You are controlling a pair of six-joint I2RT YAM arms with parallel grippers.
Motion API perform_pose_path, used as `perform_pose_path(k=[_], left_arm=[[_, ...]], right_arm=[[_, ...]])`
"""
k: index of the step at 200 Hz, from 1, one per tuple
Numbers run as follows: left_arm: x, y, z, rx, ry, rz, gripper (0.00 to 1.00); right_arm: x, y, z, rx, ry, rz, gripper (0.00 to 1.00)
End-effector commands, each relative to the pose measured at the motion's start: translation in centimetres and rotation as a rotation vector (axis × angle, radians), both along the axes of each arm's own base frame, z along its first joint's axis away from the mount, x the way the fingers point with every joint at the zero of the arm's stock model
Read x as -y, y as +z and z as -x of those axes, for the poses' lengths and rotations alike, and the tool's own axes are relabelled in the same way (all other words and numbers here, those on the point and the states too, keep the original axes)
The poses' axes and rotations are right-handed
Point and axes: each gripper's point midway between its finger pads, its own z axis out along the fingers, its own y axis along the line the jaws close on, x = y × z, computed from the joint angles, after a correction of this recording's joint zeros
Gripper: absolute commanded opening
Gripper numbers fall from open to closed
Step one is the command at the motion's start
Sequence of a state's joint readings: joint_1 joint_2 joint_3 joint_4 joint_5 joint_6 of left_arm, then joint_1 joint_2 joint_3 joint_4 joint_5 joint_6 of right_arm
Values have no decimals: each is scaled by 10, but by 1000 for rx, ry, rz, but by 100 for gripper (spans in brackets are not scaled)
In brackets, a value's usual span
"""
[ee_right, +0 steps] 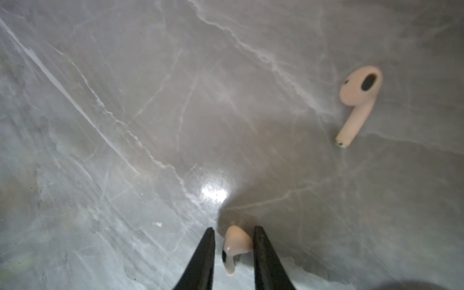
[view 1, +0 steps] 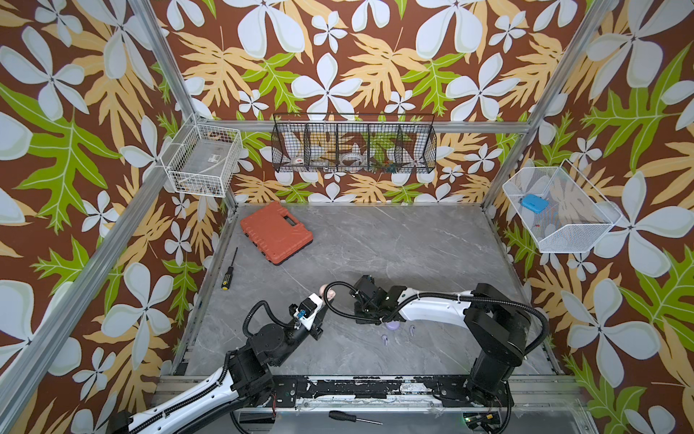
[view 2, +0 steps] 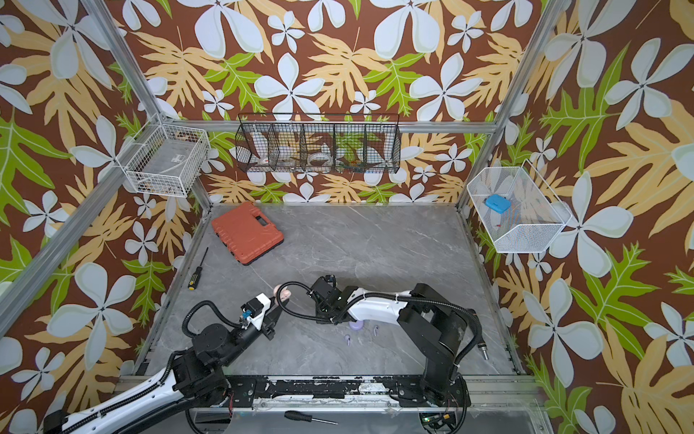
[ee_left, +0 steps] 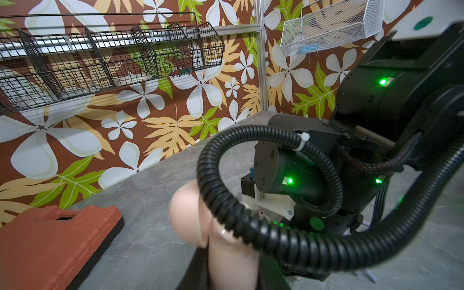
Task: Insert wireless bluetooth earbuds into charging case
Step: Pick up the wireless bluetooth earbud from the center of the table.
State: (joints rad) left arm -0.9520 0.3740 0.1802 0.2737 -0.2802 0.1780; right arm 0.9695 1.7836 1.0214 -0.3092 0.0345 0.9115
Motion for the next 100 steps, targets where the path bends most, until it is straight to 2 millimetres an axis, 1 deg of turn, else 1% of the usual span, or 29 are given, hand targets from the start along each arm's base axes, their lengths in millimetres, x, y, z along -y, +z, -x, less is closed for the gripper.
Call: perform_pose_path(k=[1,67,100], left_arm=[[2,7,2,14,-13,17,0],[2,6,2,9,-17,18,0],[2,5,2,7,-17,17,0]], right_arm=[[7,-7,4,-11,-2,45,25],[16,-14,10,-25,-1,70,20],[15,-12,12,-26,1,53,17]])
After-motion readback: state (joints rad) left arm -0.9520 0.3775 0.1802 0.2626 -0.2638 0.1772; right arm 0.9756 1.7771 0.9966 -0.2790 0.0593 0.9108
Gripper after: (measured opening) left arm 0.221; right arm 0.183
